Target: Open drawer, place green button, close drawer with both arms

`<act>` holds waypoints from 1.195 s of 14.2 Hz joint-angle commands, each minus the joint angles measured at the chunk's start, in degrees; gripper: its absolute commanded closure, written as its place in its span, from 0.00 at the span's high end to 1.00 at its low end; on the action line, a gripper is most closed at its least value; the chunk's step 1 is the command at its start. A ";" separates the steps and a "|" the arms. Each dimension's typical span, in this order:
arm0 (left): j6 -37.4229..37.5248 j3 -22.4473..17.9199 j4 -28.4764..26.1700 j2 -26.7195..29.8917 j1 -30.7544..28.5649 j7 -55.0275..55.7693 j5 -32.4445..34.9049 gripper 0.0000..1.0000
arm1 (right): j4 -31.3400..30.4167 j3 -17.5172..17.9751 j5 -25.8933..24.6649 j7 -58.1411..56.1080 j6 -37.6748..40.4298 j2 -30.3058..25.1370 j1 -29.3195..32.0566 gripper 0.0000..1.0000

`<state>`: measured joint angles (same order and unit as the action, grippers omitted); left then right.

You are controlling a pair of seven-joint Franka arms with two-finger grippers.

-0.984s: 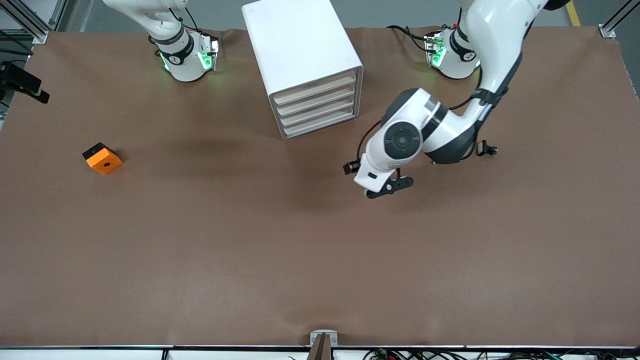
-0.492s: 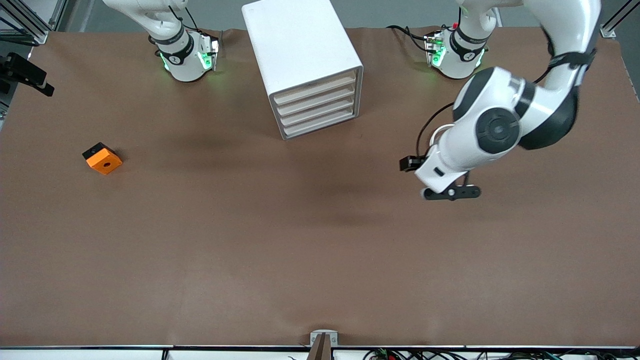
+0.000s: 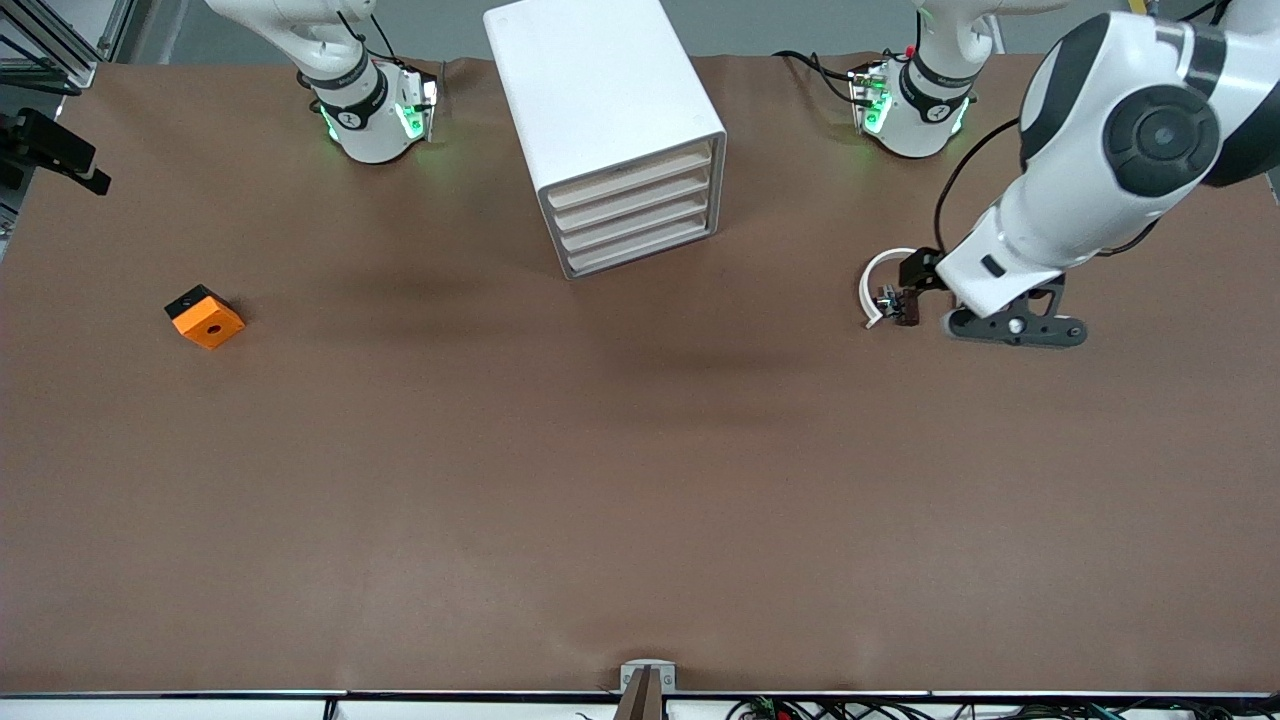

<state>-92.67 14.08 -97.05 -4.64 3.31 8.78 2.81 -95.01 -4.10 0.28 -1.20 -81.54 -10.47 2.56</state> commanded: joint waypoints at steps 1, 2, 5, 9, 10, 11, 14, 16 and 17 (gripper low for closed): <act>-0.50 -7.37 -5.60 6.12 4.93 -4.81 -0.52 1.00 | -1.32 0.32 0.51 0.24 -0.81 -1.49 0.43 1.00; -0.50 -10.01 -6.39 7.35 6.78 -5.43 -0.52 1.00 | -1.32 0.32 0.51 0.24 -0.90 -1.49 0.43 1.00; -0.67 -13.20 -9.47 10.87 8.47 -8.68 -0.52 1.00 | -1.15 0.23 0.51 0.24 -2.13 -1.66 0.43 1.00; -1.20 -12.59 -11.50 14.74 5.66 -9.39 -0.52 1.00 | -0.97 0.23 0.51 0.15 -2.13 -3.15 0.52 1.00; -1.20 -12.50 -11.59 15.44 5.48 -9.39 -0.52 1.00 | -0.97 0.32 0.51 0.06 -2.22 -3.16 0.43 1.00; -1.20 -12.41 -11.59 15.97 5.48 -9.39 -0.52 1.00 | -0.97 0.49 0.51 0.06 -2.83 -3.16 0.34 1.00; -1.20 -7.43 -11.50 18.25 1.10 -9.48 -0.70 1.00 | -0.97 0.41 0.51 -0.03 -2.92 -3.24 0.34 1.00; -1.11 -5.74 -11.15 18.78 -0.49 -9.48 -0.79 1.00 | -0.97 0.49 0.51 -0.12 -3.10 -3.24 0.34 1.00; -1.11 -5.47 -11.06 19.22 -1.02 -9.48 -0.79 1.00 | -0.97 0.49 0.51 -0.12 -3.19 -3.24 0.34 1.00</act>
<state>-92.91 7.12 -106.89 12.57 4.39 0.44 2.73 -95.07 -3.95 0.30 -1.21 -84.01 -12.67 2.56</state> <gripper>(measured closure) 0.000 0.000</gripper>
